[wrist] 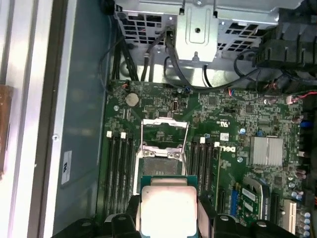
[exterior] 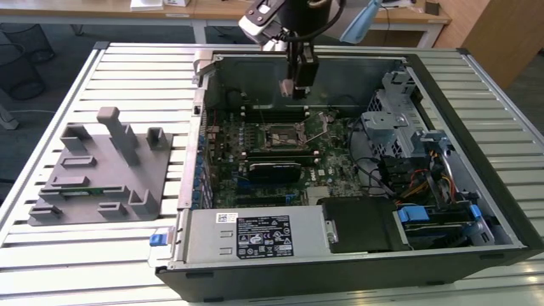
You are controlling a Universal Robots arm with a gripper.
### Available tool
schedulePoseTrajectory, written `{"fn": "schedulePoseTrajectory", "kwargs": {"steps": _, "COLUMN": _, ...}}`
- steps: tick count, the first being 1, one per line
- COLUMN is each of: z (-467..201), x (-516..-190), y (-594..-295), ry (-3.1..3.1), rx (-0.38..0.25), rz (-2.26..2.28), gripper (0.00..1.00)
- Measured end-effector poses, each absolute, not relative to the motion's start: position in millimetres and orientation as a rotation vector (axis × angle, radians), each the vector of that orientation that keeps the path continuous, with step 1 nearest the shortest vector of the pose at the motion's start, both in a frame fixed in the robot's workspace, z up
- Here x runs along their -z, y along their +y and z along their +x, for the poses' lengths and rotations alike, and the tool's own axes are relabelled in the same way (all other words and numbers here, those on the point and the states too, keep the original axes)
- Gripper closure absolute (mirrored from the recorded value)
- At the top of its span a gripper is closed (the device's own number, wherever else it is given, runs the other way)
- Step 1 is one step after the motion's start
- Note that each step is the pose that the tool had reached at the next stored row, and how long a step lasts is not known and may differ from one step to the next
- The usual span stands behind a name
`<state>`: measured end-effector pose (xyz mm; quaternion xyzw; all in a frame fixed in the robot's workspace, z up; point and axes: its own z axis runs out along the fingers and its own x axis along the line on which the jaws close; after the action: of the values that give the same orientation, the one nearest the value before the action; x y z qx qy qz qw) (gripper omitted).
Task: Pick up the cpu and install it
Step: 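Place the cpu into insertion slot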
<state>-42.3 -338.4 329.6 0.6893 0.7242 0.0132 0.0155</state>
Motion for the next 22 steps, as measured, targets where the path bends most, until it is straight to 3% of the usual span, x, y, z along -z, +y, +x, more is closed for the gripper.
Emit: {"fn": "schedulePoseTrajectory", "kwargs": {"steps": 22, "z": -45, "x": -290, "y": -335, "ry": 2.262, "rx": -0.041, "rz": 2.135, "gripper": 0.46}}
